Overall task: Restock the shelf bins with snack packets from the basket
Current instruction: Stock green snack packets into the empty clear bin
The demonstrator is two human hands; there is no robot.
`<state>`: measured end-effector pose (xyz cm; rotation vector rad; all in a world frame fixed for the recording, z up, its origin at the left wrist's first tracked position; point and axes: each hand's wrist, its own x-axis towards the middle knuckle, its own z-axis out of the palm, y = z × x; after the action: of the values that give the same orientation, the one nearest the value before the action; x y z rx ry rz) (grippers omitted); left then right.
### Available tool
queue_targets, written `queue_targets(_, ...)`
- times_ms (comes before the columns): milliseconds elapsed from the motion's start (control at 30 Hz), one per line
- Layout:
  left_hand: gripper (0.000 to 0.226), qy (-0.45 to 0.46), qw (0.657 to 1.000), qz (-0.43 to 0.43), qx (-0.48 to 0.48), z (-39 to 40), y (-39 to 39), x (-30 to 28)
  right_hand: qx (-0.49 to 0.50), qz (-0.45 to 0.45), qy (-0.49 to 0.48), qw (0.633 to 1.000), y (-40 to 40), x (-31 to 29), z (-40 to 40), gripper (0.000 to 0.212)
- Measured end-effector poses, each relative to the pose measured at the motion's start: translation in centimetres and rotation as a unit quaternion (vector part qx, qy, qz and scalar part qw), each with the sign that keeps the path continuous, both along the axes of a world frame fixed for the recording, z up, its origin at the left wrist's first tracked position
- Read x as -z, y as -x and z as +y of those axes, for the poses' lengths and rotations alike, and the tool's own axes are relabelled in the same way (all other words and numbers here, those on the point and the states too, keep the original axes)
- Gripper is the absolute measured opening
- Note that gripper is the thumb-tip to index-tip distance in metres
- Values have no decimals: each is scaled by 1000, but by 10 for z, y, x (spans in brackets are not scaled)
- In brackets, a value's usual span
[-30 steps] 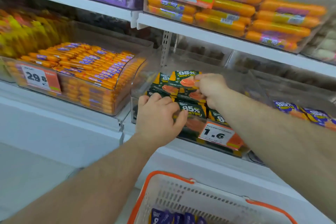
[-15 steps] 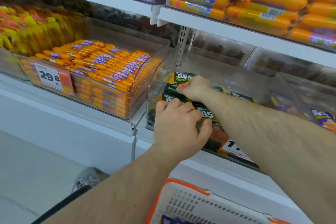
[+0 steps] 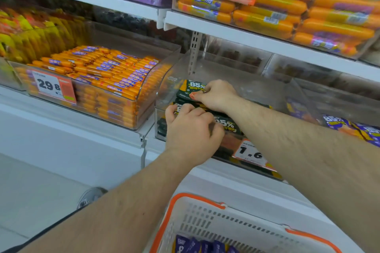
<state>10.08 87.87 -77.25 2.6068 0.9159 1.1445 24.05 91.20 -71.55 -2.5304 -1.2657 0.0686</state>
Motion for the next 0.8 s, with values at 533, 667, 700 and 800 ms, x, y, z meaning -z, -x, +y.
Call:
queue_targets(533, 33, 135, 791, 513, 305, -79, 20, 36, -35, 24, -256, 966, 34, 135, -231, 17)
queue_targets(667, 37, 168, 739, 581, 297, -84, 25, 41, 14, 145, 82, 986, 32, 223, -281, 21)
queue_targets(700, 36, 167, 741, 577, 301, -85, 24, 43, 5, 174, 154, 973, 35, 239, -292, 23)
queue_targets(800, 35, 171, 732, 580, 313, -89, 21, 49, -47, 249, 329, 910, 49, 276, -319, 12)
